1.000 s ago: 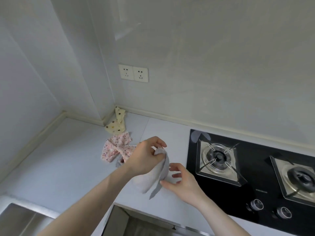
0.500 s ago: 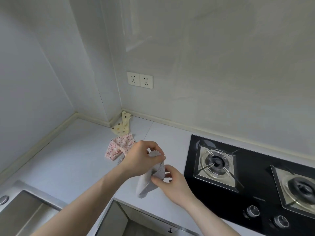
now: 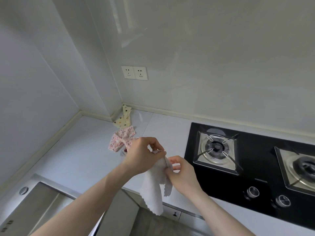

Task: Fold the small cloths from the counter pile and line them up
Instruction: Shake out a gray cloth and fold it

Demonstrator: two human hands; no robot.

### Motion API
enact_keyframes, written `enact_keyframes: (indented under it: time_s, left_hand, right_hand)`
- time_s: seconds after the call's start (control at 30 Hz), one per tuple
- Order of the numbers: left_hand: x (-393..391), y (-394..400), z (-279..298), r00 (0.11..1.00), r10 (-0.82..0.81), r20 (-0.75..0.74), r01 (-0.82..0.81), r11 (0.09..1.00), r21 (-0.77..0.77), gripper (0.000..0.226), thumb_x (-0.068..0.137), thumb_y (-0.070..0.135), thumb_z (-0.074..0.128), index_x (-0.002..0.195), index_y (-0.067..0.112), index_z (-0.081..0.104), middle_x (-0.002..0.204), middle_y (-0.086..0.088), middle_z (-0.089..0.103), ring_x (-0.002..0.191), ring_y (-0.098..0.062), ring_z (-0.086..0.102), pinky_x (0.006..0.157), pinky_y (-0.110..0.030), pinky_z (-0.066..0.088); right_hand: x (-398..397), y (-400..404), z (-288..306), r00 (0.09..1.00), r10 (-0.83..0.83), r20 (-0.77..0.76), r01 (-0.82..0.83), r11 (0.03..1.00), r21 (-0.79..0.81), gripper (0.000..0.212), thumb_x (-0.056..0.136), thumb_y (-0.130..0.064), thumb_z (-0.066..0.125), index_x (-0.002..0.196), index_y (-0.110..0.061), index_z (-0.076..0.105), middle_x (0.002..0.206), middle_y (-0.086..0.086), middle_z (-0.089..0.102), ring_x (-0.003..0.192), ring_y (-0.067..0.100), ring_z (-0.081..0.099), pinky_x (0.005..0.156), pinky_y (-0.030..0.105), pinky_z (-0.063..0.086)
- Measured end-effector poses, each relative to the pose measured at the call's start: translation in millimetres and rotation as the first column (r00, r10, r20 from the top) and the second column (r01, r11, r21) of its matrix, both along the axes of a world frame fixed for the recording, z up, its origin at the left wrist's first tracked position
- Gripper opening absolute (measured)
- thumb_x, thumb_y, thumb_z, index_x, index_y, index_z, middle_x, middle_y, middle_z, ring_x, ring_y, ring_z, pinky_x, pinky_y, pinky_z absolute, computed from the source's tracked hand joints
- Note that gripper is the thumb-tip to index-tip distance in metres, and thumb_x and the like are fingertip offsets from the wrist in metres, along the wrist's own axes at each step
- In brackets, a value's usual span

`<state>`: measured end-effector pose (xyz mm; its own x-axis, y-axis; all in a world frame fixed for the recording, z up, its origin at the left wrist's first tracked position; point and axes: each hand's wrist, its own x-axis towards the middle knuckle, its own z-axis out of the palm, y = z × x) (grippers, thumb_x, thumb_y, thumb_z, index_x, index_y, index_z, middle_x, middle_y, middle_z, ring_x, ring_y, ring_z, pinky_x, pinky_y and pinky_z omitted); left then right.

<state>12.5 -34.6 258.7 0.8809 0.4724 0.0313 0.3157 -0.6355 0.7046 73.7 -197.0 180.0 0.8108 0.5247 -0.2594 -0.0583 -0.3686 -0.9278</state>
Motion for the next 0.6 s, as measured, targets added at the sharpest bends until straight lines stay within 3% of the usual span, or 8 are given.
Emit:
enact_keyframes:
  time_s: [0.07, 0.13, 0.33, 0.47, 0.6]
  left_hand:
    - [-3.3, 2.5, -2.0, 1.0, 0.006, 0.014, -0.006, 1.0, 0.003, 0.019, 0.078, 0.031, 0.086, 0.069, 0.036, 0.071, 0.074, 0.017, 0.066, 0.065, -0.008, 0.06, 0.06, -0.016, 0.045]
    - [-6.3, 7.7, -4.4, 1.0, 0.01, 0.007, -0.01, 1.0, -0.013, 0.015, 0.079, 0.034, 0.085, 0.072, 0.035, 0.072, 0.074, 0.018, 0.064, 0.06, -0.009, 0.058, 0.057, -0.014, 0.043]
    - [3.5, 43.3, -34.8, 0.997, -0.035, -0.063, 0.032, 0.998, -0.048, 0.011, 0.085, 0.033, 0.082, 0.077, 0.029, 0.076, 0.069, 0.013, 0.062, 0.056, 0.0, 0.053, 0.052, -0.012, 0.041]
    - [31.5, 81.8, -92.5, 0.991, -0.043, -0.13, 0.04, 0.999, -0.027, 0.011, 0.088, 0.035, 0.08, 0.081, 0.027, 0.076, 0.07, 0.013, 0.064, 0.059, -0.001, 0.056, 0.053, -0.011, 0.039]
    - [71.2, 117.2, -166.1, 0.99, -0.008, -0.139, 0.009, 1.0, 0.008, 0.016, 0.09, 0.041, 0.077, 0.083, 0.027, 0.073, 0.074, 0.017, 0.065, 0.068, 0.002, 0.057, 0.059, -0.017, 0.038]
  right_hand:
    - [2.0, -10.1, -3.3, 0.999, -0.014, 0.033, 0.015, 1.0, -0.021, 0.023, 0.085, -0.013, 0.057, 0.086, -0.031, 0.072, 0.085, -0.014, 0.072, 0.072, 0.005, 0.064, 0.057, 0.023, 0.051]
    - [6.8, -18.5, -5.5, 0.998, -0.008, 0.067, 0.012, 0.998, -0.06, 0.028, 0.085, -0.01, 0.053, 0.077, -0.028, 0.072, 0.071, -0.01, 0.068, 0.06, 0.005, 0.056, 0.054, 0.023, 0.044]
    - [39.0, -14.3, -27.3, 0.981, 0.041, 0.189, 0.003, 0.974, -0.227, 0.024, 0.093, -0.021, 0.053, 0.082, -0.034, 0.07, 0.072, -0.009, 0.068, 0.058, 0.006, 0.057, 0.055, 0.023, 0.042]
    - [72.5, 9.4, -61.0, 0.954, 0.057, 0.294, 0.034, 0.954, -0.296, 0.014, 0.097, -0.036, 0.061, 0.085, -0.036, 0.068, 0.078, -0.01, 0.07, 0.069, 0.012, 0.065, 0.068, 0.034, 0.053]
    - [112.9, 35.2, -115.5, 0.917, 0.074, 0.392, 0.082, 0.926, -0.367, 0.011, 0.095, -0.041, 0.066, 0.091, -0.032, 0.071, 0.08, -0.011, 0.071, 0.073, 0.008, 0.065, 0.067, 0.035, 0.055]
